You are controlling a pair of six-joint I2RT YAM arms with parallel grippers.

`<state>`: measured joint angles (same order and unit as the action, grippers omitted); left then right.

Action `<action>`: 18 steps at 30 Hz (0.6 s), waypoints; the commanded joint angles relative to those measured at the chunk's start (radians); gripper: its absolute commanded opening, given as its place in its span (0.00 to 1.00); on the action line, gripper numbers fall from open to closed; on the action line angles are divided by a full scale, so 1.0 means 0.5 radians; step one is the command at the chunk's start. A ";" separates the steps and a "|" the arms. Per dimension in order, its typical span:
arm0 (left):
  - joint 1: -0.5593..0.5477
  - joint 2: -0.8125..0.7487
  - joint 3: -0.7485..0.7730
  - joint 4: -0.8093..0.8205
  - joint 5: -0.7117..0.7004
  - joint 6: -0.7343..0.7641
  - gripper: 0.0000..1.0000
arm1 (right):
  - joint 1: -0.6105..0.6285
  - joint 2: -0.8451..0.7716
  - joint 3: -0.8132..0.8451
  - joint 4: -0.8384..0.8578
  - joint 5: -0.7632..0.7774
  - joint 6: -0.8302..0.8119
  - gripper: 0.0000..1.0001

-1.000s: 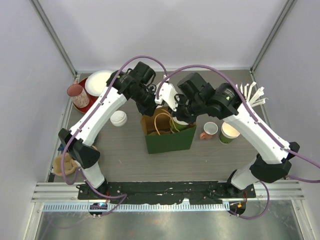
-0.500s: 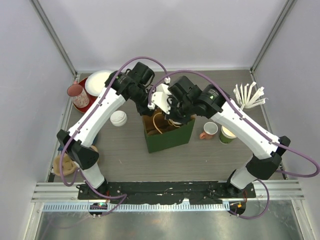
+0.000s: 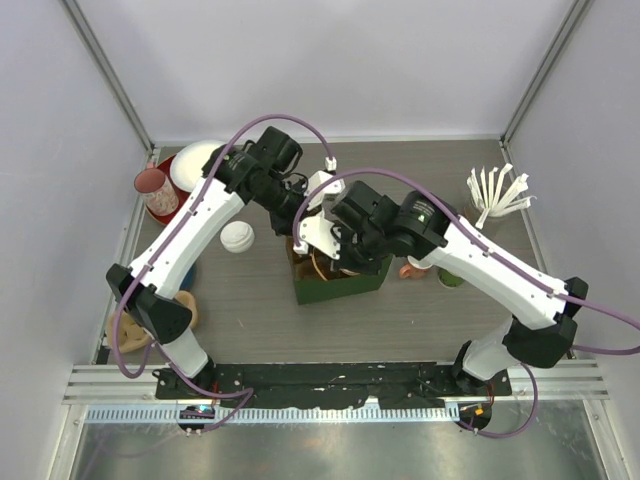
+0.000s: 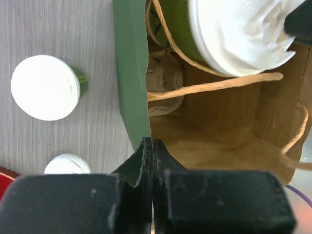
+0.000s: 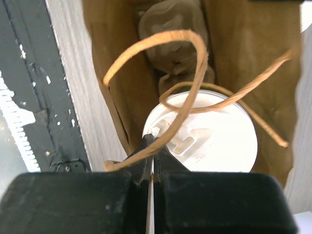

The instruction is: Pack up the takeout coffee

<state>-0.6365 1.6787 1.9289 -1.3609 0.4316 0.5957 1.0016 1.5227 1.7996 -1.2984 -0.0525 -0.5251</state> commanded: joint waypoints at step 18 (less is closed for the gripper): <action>0.018 -0.118 -0.185 -0.607 0.588 -0.200 0.00 | 0.019 0.186 0.236 0.041 -0.174 0.010 0.01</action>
<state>-0.6212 1.6650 1.8484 -1.3323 0.6090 0.5484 1.0080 1.6417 1.8141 -1.2732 -0.0998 -0.5472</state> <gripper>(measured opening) 0.009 0.036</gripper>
